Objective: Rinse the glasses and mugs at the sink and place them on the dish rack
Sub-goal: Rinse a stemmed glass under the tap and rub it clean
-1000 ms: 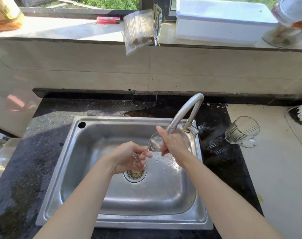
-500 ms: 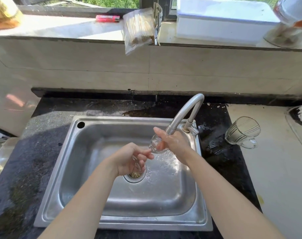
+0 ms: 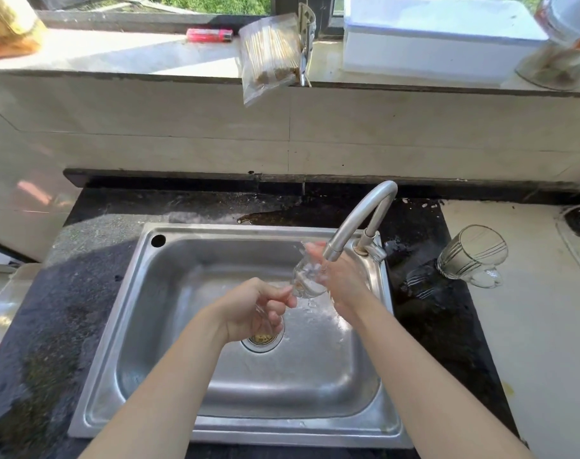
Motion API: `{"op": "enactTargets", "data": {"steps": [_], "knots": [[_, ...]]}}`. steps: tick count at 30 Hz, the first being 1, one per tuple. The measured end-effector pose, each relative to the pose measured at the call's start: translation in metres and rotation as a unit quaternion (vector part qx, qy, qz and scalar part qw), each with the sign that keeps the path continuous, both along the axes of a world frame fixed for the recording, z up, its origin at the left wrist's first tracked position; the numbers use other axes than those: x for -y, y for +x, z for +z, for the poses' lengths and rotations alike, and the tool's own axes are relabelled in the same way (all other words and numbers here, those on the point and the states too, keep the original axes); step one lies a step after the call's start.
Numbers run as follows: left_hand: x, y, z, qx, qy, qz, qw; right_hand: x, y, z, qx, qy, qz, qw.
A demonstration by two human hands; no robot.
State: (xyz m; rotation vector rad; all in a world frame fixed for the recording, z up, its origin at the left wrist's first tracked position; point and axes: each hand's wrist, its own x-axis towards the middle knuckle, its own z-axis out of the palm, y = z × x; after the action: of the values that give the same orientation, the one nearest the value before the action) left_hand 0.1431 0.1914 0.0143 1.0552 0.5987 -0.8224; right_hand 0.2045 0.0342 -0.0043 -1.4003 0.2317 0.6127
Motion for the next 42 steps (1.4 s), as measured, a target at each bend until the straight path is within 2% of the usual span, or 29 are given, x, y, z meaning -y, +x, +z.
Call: {"op": "enactTargets", "data": {"steps": [4, 7, 9, 12, 14, 16, 21, 24, 27, 30, 33, 37, 42], "knots": [[0.013, 0.0, -0.002, -0.012, 0.012, 0.047, 0.999, -0.003, 0.005, -0.004, -0.04, 0.043, -0.055, 0.997], [0.025, 0.014, -0.001, -0.013, 0.086, 0.175, 0.981, -0.002, 0.008, -0.012, -0.108, 0.051, -0.153, 0.981], [0.031, 0.025, 0.002, 0.013, 0.128, 0.222, 0.966, 0.001, 0.005, -0.02, -0.175, 0.058, -0.194, 0.963], [0.045, 0.033, 0.008, 0.06, 0.146, 0.189, 0.969, 0.007, -0.002, -0.039, -0.24, 0.045, -0.226, 0.943], [0.057, 0.035, 0.009, 0.066, 0.112, 0.174, 0.976, 0.013, -0.005, -0.048, -0.252, 0.043, -0.254, 0.933], [0.069, 0.039, 0.006, 0.069, 0.08, 0.181, 0.978, 0.02, -0.009, -0.052, -0.256, 0.026, -0.248, 0.934], [0.089, 0.045, 0.004, 0.088, 0.073, 0.194, 0.974, 0.037, -0.014, -0.06, -0.271, -0.036, -0.193, 0.942], [0.091, 0.048, 0.005, 0.095, 0.11, 0.172, 0.974, 0.041, -0.01, -0.061, -0.23, -0.122, -0.136, 0.956], [0.086, 0.052, 0.004, 0.081, 0.135, 0.163, 0.974, 0.049, -0.004, -0.053, -0.107, -0.282, -0.021, 0.953], [0.079, 0.053, 0.002, 0.046, 0.137, 0.179, 0.973, 0.061, 0.003, -0.043, 0.026, -0.375, 0.054, 0.925], [0.069, 0.053, 0.002, 0.024, 0.11, 0.205, 0.972, 0.07, 0.01, -0.031, 0.101, -0.437, 0.044, 0.892], [0.054, 0.048, 0.001, 0.003, 0.116, 0.233, 0.966, 0.08, 0.022, -0.024, 0.168, -0.492, 0.021, 0.854], [0.045, 0.044, 0.0, 0.002, 0.104, 0.241, 0.965, 0.082, 0.04, -0.035, 0.212, -0.573, 0.135, 0.78]]}}
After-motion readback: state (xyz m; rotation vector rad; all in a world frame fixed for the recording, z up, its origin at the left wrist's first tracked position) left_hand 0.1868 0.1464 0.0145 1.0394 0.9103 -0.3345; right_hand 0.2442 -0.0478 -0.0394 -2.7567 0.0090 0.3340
